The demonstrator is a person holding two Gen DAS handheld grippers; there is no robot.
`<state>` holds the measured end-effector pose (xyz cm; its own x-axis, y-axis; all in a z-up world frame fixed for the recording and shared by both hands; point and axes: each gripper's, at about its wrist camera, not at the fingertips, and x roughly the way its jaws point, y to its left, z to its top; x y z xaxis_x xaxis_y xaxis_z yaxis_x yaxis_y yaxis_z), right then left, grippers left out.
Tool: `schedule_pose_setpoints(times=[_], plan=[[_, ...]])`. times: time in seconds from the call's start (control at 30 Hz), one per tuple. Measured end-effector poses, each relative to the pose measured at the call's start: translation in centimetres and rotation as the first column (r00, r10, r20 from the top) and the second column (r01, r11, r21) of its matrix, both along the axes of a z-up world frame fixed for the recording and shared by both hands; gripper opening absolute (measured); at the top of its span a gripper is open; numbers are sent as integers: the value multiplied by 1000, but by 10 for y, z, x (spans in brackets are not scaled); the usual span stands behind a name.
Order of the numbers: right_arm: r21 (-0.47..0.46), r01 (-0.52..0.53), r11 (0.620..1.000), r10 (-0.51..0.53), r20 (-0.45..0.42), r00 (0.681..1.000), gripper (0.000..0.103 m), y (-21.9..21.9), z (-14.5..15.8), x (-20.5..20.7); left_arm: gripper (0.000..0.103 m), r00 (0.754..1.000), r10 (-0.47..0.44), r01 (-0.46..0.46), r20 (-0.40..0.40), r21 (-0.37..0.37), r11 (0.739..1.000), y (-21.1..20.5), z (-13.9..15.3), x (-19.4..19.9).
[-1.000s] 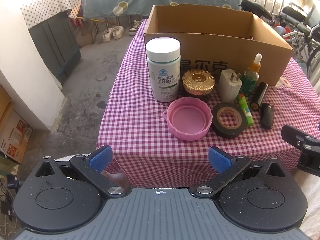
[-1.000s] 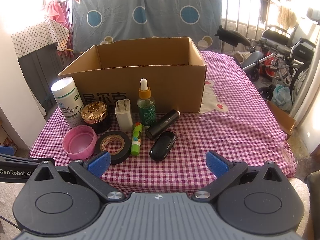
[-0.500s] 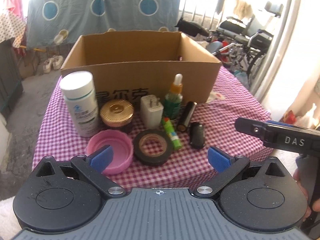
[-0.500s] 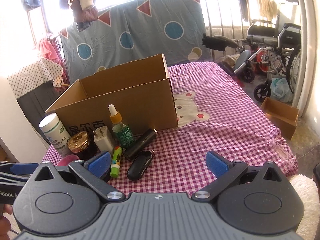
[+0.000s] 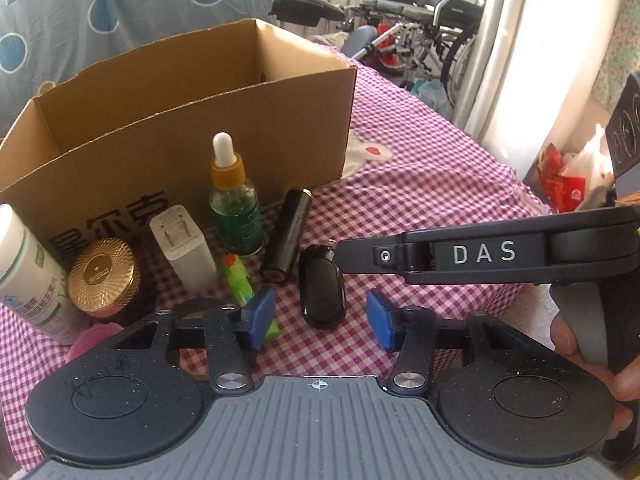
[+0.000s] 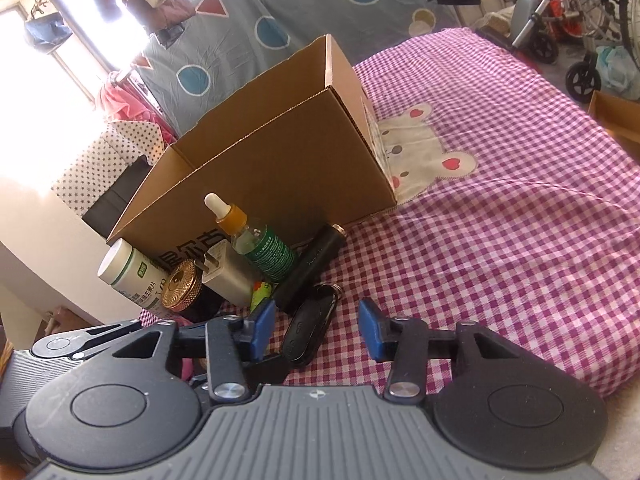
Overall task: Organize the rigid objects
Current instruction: 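Reach the left tool to the black oval case and close on it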
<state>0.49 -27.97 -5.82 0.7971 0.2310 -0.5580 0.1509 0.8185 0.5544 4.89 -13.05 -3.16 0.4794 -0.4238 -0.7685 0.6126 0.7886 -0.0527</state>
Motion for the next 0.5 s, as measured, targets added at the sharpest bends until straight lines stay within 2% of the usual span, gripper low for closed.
schedule_pose_setpoints(times=[0.17, 0.37, 0.5], plan=[[59, -35, 998, 37, -39, 999, 28, -6, -8, 18, 43, 999, -26, 27, -44, 28, 999, -13, -9, 10], [104, -45, 994, 54, -79, 995, 27, -12, -20, 29, 43, 996, -26, 32, -91, 63, 998, -21, -19, 18], [157, -39, 987, 52, -81, 995, 26, -20, -25, 28, 44, 996, -25, 31, -88, 71, 997, -25, -21, 21]])
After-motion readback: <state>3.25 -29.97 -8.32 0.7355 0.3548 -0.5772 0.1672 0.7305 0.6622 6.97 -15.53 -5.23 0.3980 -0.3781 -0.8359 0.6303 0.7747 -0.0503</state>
